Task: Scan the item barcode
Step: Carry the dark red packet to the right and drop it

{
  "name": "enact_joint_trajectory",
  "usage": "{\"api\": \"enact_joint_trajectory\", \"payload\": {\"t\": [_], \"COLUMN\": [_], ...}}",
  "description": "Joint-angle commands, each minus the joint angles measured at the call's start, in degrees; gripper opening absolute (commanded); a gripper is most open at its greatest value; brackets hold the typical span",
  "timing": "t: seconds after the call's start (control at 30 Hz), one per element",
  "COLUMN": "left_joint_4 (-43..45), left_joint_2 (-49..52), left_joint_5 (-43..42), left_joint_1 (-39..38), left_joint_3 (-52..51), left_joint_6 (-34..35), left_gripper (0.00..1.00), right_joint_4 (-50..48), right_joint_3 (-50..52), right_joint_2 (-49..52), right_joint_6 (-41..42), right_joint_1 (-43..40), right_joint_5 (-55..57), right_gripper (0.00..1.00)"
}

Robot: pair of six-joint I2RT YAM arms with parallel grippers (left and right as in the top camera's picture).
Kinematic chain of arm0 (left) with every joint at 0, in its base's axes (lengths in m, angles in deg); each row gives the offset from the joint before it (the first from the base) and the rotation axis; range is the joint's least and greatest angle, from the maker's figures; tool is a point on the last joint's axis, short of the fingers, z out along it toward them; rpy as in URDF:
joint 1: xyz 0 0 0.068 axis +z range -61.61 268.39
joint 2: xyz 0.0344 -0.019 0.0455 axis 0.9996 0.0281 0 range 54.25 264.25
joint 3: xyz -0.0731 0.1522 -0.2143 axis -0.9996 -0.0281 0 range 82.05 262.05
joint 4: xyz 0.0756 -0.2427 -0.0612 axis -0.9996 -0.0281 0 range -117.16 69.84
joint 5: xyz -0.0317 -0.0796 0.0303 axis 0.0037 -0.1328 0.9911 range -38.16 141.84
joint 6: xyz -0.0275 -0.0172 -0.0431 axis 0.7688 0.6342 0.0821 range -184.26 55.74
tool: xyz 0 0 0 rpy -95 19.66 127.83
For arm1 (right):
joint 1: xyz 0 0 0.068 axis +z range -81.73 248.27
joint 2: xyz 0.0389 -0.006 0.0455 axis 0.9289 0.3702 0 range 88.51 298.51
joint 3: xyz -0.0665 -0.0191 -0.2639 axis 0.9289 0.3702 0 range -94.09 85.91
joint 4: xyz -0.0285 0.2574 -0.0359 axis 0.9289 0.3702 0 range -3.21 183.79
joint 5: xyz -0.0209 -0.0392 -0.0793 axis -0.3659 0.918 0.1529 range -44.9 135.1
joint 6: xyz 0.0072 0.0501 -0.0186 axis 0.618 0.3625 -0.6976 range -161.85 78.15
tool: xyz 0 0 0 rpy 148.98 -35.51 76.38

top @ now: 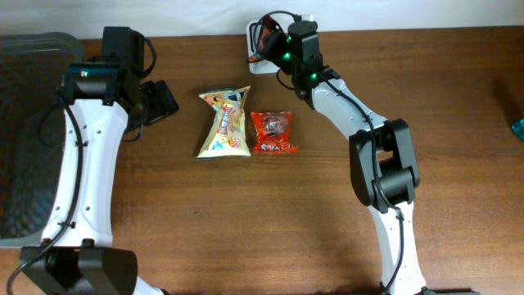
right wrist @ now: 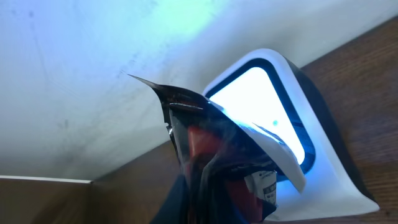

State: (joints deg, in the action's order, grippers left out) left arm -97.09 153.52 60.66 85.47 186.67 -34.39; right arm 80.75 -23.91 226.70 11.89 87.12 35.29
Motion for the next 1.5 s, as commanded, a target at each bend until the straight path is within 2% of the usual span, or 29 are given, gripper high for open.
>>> {"api": "enact_joint_trajectory", "payload": {"t": [0.0,0.27,0.37,0.53,0.6,0.7,0.8,0.87,0.97,1.07,1.2,1.27,1.3,1.4,1.43,1.47], "left_joint_4": [-0.04,-0.04,-0.04,-0.04,-0.04,-0.04,-0.04,-0.04,-0.04,-0.04,-0.04,-0.04,-0.04,-0.04,-0.04,-0.04], "left_joint_2": [0.15,0.15,0.15,0.15,0.15,0.15,0.15,0.15,0.15,0.15,0.15,0.15,0.15,0.15,0.15,0.15], "left_joint_5": [0.00,0.00,0.00,0.00,0.00,-0.02,0.00,0.00,0.00,0.00,-0.02,0.00,0.00,0.00,0.00,0.00], "left_joint_1": [0.15,0.15,0.15,0.15,0.15,0.15,0.15,0.15,0.15,0.15,0.15,0.15,0.15,0.15,0.15,0.15], "left_joint_3": [0.07,0.07,0.07,0.07,0.07,0.07,0.07,0.07,0.07,0.07,0.07,0.07,0.07,0.07,0.07,0.07], "left_joint_6": [0.52,0.52,0.52,0.52,0.52,0.52,0.52,0.52,0.52,0.52,0.52,0.50,0.52,0.50,0.52,0.52], "left_gripper": [0.99,0.99,0.99,0.99,0.99,0.99,0.99,0.99,0.99,0.99,0.99,0.99,0.99,0.99,0.99,0.99], "right_joint_4": [-0.22,0.00,4.07,30.32,38.77,51.63,53.94,55.60,54.80,53.51,53.37,54.38,54.75,55.63,57.24,59.43], "right_joint_3": [-1.11,-3.04,-3.04,-3.04,-3.04,-2.49,-2.08,-2.01,-1.92,-1.92,-1.95,-1.95,-2.12,-2.16,-2.16,-2.16], "right_joint_2": [-0.96,-1.55,-5.62,-17.18,-18.60,-18.45,-17.46,-16.41,-14.21,-12.50,-12.13,-12.15,-12.35,-12.55,-12.55,-12.55], "right_joint_6": [-2.78,-4.33,-8.76,-11.17,-15.10,-15.93,-26.62,-27.41,-31.34,-35.34,-35.32,-35.80,-38.34,-39.87,-40.48,-40.48], "right_joint_1": [0.37,0.98,-0.76,-13.57,-20.22,-32.20,-39.71,-43.93,-49.29,-52.39,-54.16,-53.86,-52.94,-49.68,-47.10,-44.76], "right_joint_5": [0.59,-0.31,0.68,12.17,12.35,16.24,15.56,19.58,19.65,19.54,19.45,15.04,4.39,-17.20,-24.48,-28.44], "right_gripper": [0.04,0.04,0.04,0.04,0.04,0.04,0.04,0.04,0.06,0.24,0.49,0.50,0.50,0.52,0.55,0.64]}}
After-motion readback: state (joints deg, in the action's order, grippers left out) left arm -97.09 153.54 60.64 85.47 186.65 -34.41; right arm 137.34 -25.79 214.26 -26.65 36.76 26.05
